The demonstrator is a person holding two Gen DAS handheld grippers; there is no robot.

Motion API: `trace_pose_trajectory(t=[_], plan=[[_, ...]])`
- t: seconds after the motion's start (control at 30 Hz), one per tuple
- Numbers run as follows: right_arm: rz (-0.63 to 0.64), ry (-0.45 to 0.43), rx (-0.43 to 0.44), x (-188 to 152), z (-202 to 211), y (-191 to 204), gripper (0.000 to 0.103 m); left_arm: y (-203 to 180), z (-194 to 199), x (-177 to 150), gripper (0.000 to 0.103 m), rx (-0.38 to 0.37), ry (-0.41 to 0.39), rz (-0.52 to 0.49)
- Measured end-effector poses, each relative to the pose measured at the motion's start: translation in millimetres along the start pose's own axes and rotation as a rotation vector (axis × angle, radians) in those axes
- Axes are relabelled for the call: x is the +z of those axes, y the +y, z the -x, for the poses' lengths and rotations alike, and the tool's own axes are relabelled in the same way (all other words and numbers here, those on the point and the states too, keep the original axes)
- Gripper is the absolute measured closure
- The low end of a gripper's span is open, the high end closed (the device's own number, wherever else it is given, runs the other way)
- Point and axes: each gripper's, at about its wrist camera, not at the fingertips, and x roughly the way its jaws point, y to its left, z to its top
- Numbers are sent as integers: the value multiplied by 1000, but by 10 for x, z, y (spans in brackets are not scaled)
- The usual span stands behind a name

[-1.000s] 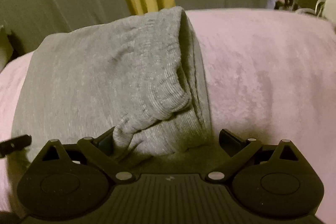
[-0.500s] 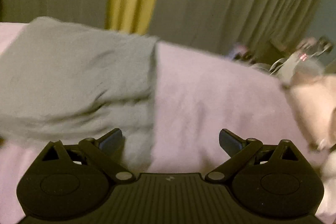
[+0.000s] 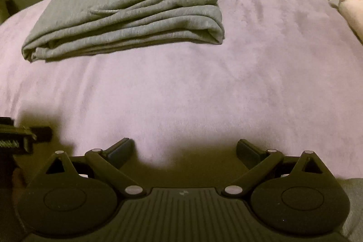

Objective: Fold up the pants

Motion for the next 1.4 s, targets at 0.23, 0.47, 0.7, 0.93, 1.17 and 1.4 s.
trace_pose_trajectory(t=[0.23, 0.47, 0.7, 0.93, 1.17, 1.4], plan=[[-23, 42, -11, 35, 102, 8, 4, -24, 136, -28, 2, 74, -40, -22], [59, 90, -28, 67, 452, 210, 4, -71, 589, -32, 2, 77, -141, -37], [77, 26, -12, 496, 923, 323, 4, -195, 1044, 284, 2, 85, -166, -70], [18, 6, 35, 737, 1210, 264, 4, -126, 1332, 464, 2, 55, -156, -55], [-6, -3, 28, 888, 1339, 270, 4, -216, 1486, 529, 2, 101, -160, -50], [5, -3, 8, 1003, 1379, 347, 4, -151, 1529, 660, 2, 119, -126, -18]])
